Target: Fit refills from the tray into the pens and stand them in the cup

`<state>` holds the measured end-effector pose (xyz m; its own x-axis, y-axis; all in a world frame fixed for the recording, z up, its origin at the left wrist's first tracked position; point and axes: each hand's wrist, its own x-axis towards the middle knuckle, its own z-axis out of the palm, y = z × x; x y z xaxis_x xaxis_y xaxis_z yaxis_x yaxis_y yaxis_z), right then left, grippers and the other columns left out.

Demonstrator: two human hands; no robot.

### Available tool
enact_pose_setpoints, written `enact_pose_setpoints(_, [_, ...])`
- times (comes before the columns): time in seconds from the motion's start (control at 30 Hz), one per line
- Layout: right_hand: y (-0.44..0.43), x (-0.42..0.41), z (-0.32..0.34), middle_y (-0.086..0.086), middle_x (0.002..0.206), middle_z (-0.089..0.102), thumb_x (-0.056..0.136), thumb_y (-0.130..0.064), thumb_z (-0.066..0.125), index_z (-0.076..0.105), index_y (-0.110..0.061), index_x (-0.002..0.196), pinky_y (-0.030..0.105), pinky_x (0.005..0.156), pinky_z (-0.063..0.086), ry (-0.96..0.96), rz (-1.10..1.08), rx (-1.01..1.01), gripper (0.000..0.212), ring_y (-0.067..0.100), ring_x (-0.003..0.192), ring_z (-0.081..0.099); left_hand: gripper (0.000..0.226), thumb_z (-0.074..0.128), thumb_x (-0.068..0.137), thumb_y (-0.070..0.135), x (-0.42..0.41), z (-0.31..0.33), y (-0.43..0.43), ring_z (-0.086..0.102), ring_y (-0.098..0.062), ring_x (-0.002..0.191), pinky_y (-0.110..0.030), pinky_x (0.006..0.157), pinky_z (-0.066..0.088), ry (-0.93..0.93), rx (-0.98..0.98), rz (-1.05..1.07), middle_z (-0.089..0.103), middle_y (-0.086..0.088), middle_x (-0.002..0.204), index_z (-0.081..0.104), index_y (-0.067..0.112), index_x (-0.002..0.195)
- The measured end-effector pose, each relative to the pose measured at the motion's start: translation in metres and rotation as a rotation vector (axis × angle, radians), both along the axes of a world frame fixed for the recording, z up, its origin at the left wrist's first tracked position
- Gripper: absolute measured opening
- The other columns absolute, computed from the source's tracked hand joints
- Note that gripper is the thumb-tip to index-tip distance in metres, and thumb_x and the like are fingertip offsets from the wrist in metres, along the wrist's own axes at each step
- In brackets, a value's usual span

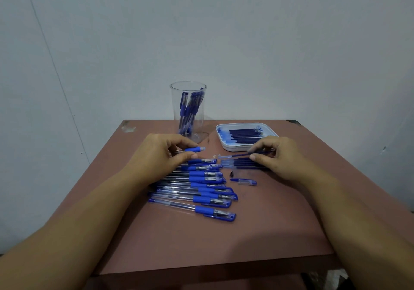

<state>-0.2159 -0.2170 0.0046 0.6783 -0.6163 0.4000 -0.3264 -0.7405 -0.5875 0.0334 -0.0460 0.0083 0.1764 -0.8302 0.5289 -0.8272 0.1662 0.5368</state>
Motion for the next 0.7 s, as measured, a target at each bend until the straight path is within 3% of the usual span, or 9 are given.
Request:
enact_pose_setpoints(0.33, [-0.005,-0.001,-0.001,-0.014,0.091,0.066,0.084,-0.017,0.075,0.07,-0.034,0.086,0.001,0.072,0.039,0.136,-0.011,-0.01,0.018,-0.011,0.084,0.057,0.021,0.077,0.077,0.037,-0.002,0.0,0.0,0.057,-0.003,0.063,-0.011,0.056,0.042,0.012,0.007,-0.001,0.065,0.016,0.066,0.067,0.052,0.087])
enact_pose_setpoints(0.53, [-0.013,0.008,0.025,-0.011,0.093,0.063,0.09,-0.018,0.069,0.071,-0.024,0.093,0.0,0.066,0.035,0.088,-0.071,-0.028,0.007,-0.003,0.085,0.053,0.022,0.077,0.078,0.036,-0.001,0.0,-0.001,0.057,-0.001,0.064,-0.011,0.056,0.04,0.007,0.026,0.012,0.063,0.029,0.066,0.066,0.053,0.087])
enact_pose_setpoints(0.7, [-0.044,0.025,0.044,-0.01,0.106,0.061,0.092,-0.028,0.066,0.07,-0.03,0.105,0.014,0.067,0.037,0.322,-0.118,-0.02,0.014,0.008,0.096,0.055,0.022,0.077,0.078,0.037,0.001,0.0,-0.002,0.057,-0.001,0.065,-0.014,0.059,0.041,0.01,0.038,0.013,0.063,0.031,0.069,0.066,0.054,0.086])
